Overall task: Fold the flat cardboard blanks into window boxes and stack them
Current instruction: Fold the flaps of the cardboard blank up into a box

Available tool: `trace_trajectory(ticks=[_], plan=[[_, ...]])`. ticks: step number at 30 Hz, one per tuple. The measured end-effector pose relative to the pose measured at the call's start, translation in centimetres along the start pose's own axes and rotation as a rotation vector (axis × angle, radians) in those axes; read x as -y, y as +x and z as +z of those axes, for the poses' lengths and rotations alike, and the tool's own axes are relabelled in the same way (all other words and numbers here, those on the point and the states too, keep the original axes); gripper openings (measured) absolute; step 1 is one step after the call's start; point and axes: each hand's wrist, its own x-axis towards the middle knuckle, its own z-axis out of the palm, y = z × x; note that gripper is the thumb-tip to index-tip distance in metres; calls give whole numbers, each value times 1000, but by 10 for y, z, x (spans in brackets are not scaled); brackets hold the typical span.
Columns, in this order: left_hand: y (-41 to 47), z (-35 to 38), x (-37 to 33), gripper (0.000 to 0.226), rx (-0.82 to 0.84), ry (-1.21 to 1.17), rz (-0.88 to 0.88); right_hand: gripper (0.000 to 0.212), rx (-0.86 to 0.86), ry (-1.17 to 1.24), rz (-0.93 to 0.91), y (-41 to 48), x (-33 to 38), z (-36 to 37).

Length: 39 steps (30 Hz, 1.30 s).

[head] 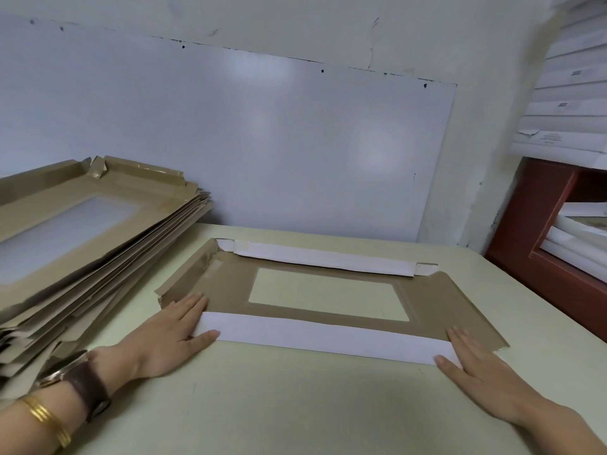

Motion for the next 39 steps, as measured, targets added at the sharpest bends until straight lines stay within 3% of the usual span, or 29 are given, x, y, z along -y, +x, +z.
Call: trace_trajectory(ticks=[5,8,13,23,32,39], plan=[[-7,-3,-9,94,-252,126,12,90,-78,59,-20,-3,3,-3],[-11,-13,-26,82,-368,153,157,95,-175,-14,-29,-3,4,-1],[-11,-14,-61,58,-315,109,426,91,-252,2,-120,-3,20,3],[5,8,-100,82,-149,63,342,58,-301,-31,-454,-11,81,19],[7,10,-107,62,-245,23,380,32,-364,12,-542,0,107,21],[9,12,-112,33,-334,17,441,31,-348,-49,-534,-1,110,22]])
